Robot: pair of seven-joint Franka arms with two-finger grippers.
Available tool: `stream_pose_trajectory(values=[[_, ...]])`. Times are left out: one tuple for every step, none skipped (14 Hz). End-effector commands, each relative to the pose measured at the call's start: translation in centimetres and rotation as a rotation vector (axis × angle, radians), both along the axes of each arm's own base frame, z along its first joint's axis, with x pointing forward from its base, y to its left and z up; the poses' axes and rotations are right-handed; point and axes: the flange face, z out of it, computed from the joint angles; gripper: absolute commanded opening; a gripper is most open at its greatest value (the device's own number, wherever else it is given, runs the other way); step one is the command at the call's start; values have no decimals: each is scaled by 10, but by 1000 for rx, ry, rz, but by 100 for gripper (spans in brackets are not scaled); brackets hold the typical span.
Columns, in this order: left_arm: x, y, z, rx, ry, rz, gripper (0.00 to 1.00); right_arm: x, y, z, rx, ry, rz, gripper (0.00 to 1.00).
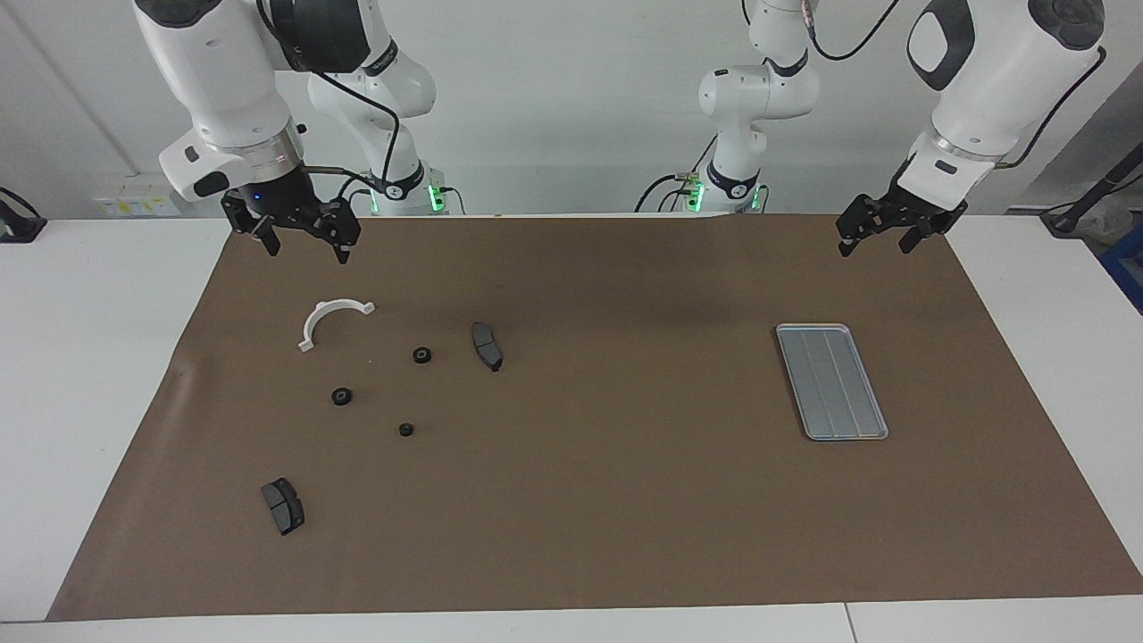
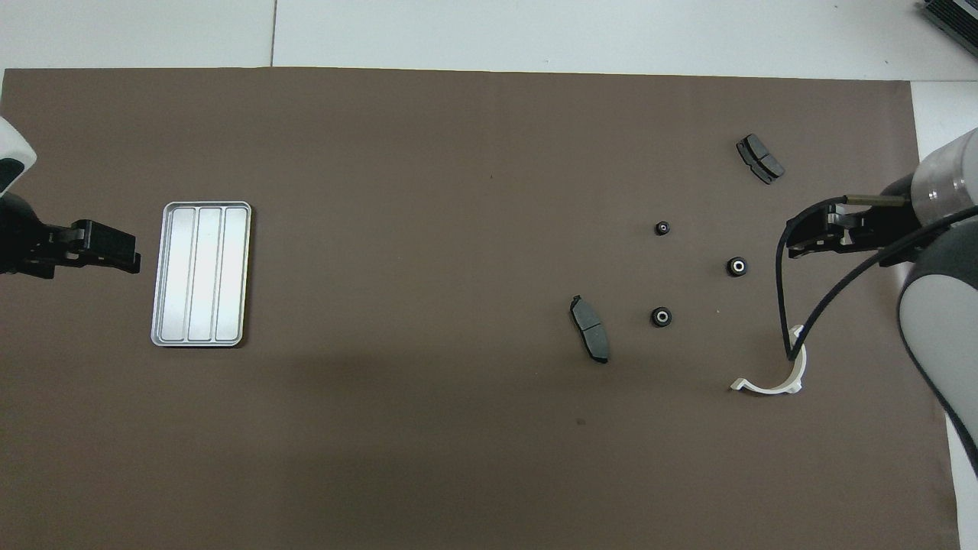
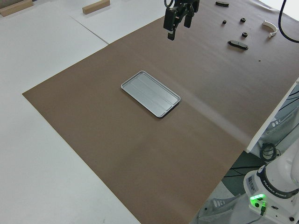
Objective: Pick bearing gear from pile to tray
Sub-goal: 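Move the right gripper toward the small dark bearings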
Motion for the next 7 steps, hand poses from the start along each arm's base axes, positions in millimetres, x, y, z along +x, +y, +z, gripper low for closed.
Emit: stream_pose_trajectory(values=[[-9, 3, 2, 6, -2, 6, 100, -4, 0, 0, 20, -17, 9, 100], [-9, 3, 2, 4, -1, 6, 100, -4, 0, 0, 20, -17, 10, 100], [-9, 3, 2, 4, 0, 6, 100, -5, 0, 0, 19, -17, 12, 100], [-9, 3, 2, 6, -2, 6, 100, -4, 0, -1, 19, -17, 12, 100], [-9, 3, 2, 6, -2, 6, 100, 1, 0, 0, 24, -56, 20, 100], [-9, 3, 2, 6, -2, 6, 100, 4, 1, -5, 26, -77, 22, 100], [-9, 3, 2, 6, -2, 6, 100, 5, 1, -10, 26, -82, 21, 100]])
